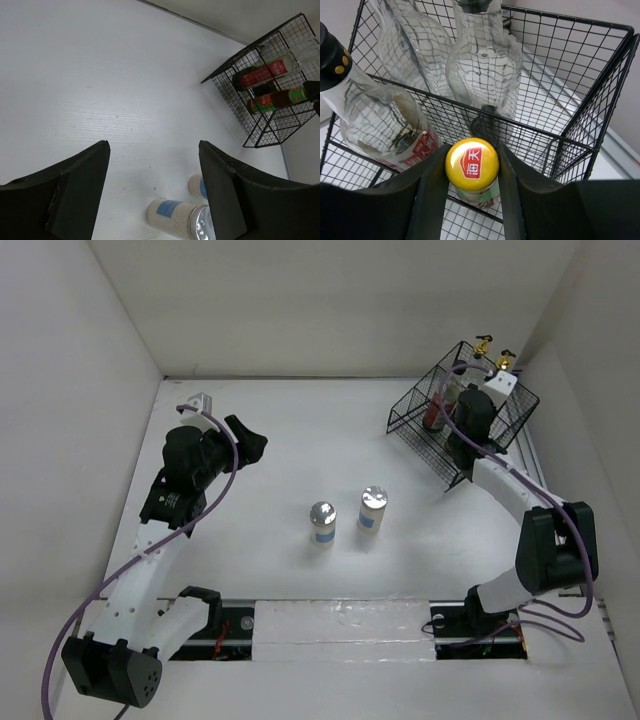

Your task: Organize the condiment bottles

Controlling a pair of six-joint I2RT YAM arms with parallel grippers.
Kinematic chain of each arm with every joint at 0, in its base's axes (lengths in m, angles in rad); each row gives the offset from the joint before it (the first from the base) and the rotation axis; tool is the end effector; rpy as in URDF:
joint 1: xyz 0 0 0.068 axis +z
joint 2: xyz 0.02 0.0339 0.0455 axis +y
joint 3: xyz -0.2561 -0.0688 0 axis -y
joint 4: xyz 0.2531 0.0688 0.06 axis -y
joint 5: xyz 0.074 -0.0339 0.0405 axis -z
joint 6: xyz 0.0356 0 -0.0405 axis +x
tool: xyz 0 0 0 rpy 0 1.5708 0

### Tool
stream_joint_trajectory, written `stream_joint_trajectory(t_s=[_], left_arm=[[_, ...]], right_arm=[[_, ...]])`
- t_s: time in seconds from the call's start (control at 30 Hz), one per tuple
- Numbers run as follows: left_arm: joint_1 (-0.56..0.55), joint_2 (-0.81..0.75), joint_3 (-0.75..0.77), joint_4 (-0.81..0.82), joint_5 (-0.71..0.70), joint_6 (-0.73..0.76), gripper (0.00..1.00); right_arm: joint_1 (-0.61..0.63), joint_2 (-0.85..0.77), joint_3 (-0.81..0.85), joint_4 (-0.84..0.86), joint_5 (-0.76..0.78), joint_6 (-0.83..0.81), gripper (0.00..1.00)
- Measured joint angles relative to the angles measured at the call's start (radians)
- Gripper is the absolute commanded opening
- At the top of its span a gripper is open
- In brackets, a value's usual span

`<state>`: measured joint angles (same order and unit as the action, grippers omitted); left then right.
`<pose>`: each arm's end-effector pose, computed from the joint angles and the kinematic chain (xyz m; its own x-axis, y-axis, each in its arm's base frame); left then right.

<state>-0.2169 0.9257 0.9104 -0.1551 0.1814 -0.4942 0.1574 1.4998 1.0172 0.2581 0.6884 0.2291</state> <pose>0.2207 -0.0552 0.3558 -0.3286 -0.4053 -0.8531 0.2606 0.8292 -0.4944 0.3520 0.0330 0.2820 -0.1027 0.1613 -0.9816 0.5278 0.8453 0.0837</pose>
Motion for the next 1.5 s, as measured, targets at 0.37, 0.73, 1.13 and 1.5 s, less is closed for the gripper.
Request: stream_joint_trajectory(t_s=[0.37,0.73,1.13,1.5], left_arm=[[0.0,0.0,0.0,-0.011,-0.026,0.0,0.67],[0.0,-0.003,0.0,-0.016,-0.036,0.0,0.67],[0.0,-0.008,0.007,-0.022,-0.051,0.007,0.75],[0.0,0.035,0.028,-0.038,-0.069,0.018,0.76]], right_arm=[[0.0,-0.051,0.02,-0.021,-0.012,0.053,0.72],[0.166,-0.337,0.145,-0.19,-0.586,0.071,0.68],[0.696,-0.195,0.097,-0.514,-0.927,-0.044,0.95],[0.816,-0.088,0.096,-0.571,-0.83,-0.076,0.99]])
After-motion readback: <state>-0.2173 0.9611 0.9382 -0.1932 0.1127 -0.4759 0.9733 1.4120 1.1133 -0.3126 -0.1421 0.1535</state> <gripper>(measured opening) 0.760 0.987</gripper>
